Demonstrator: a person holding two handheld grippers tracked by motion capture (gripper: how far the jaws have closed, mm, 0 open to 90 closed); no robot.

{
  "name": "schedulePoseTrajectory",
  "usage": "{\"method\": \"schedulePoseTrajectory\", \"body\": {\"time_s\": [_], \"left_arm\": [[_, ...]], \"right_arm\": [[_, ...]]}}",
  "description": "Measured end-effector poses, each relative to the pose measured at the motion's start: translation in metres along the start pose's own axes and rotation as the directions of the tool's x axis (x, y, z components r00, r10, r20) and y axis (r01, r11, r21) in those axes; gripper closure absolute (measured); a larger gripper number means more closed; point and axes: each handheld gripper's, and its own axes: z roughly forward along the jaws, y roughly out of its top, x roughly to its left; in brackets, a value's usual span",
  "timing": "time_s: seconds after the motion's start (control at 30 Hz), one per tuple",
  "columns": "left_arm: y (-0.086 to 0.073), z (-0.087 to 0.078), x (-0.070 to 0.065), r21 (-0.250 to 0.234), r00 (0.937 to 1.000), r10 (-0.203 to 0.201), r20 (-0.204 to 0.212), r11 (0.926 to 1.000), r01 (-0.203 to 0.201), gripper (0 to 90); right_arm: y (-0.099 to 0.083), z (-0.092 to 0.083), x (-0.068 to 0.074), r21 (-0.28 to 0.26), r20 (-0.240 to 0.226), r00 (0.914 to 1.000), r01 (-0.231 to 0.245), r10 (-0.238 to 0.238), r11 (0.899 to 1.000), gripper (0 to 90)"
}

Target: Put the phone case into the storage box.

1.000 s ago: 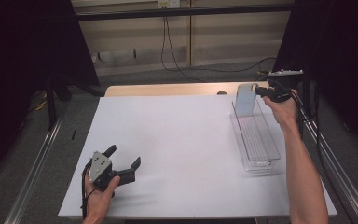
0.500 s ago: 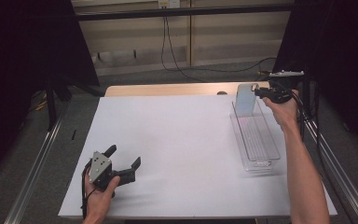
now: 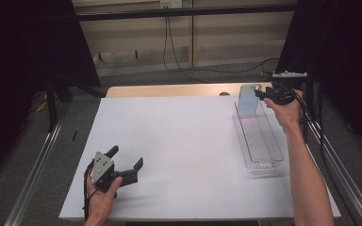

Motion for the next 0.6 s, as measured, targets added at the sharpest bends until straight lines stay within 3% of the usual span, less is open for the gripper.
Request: {"method": "schedulePoseTrajectory", "body": {"time_s": [0.33, 0.5, 0.6], "left_arm": [[-0.0005, -0.0001, 0.0020, -0.001, 1.0000, -0.007, -0.006, 1.0000, 0.007, 2.0], [0.0005, 0.0003, 0.0018, -0.007, 0.9999, -0.009, -0.007, 0.9999, 0.009, 2.0], [0.0008, 0.0026, 0.0010, -0.004, 1.0000, -0.005, 0.001, 1.0000, 0.005, 2.0]], "right_arm": [[-0.0003, -0.0019, -0.0010, -0.019, 0.017, 0.9999, 0.003, -0.002, 1.000, 22.0], [-0.0007, -0.0022, -0.0014, -0.003, 0.020, 0.9998, -0.007, 0.007, 1.000, 8.7], [-0.0007, -0.0041, -0.0024, -0.009, 0.016, 0.9994, -0.029, 0.029, 1.000, 7.1]]}}
